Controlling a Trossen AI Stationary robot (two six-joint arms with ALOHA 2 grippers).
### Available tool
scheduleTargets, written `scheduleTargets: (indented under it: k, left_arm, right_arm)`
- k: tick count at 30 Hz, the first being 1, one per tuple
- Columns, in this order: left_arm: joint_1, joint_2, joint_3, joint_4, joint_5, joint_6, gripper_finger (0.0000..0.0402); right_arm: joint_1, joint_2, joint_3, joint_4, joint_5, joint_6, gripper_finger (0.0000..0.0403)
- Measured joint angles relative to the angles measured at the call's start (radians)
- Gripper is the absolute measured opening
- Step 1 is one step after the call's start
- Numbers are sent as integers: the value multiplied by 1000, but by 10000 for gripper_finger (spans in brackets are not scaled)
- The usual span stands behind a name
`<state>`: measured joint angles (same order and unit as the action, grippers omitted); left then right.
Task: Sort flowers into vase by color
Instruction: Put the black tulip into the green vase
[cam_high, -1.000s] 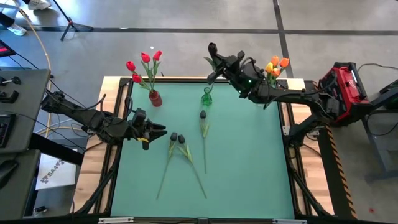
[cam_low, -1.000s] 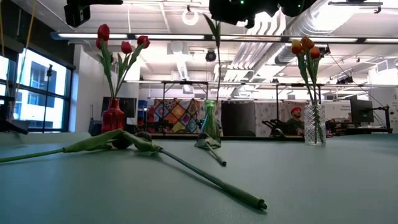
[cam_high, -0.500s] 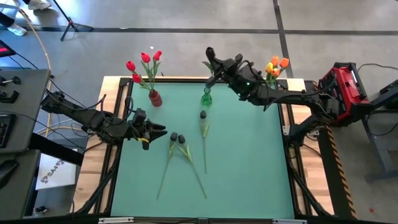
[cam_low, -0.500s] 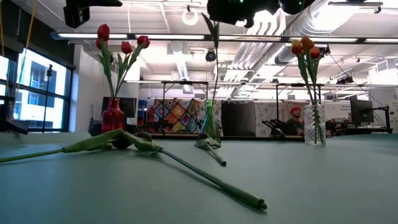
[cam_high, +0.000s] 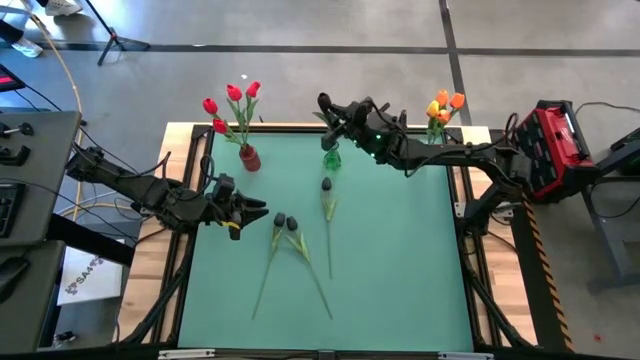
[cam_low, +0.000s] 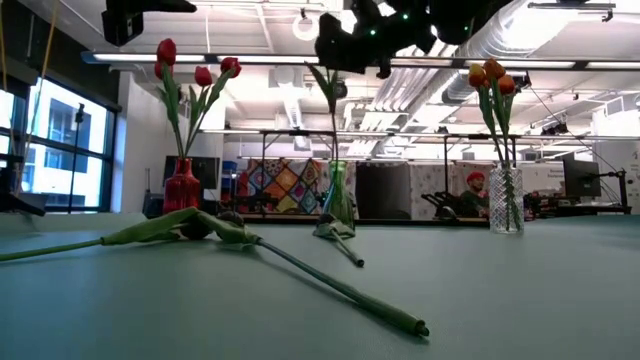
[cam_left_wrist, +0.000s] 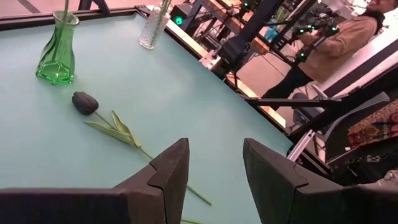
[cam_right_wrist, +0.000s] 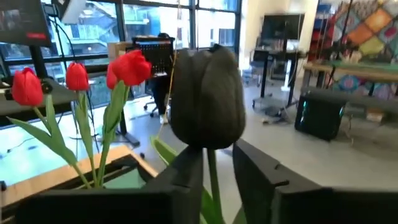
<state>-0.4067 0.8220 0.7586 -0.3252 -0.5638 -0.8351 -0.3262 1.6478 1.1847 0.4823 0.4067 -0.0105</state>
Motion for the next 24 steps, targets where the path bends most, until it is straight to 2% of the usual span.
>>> scheduleTargets:
  k: [6, 10, 13, 20, 24]
  left_arm:
    - [0, 0, 0, -1, 2, -1, 140]
    - [0, 0, 0, -1, 3, -1, 140]
    - [0, 0, 0, -1, 3, 0, 140]
    - [0, 0, 0, -1, 3, 0, 140]
    - [0, 0, 0, 0, 3, -1, 140]
  right_arm:
    - [-19, 1, 0, -128, 11, 108, 136]
    - [-31, 1, 0, -255, 12, 219, 165]
    - [-43, 2, 0, -352, -1, 325, 173]
    - [-45, -12, 0, -480, -137, 453, 174]
    - [-16, -51, 0, -539, -102, 482, 174]
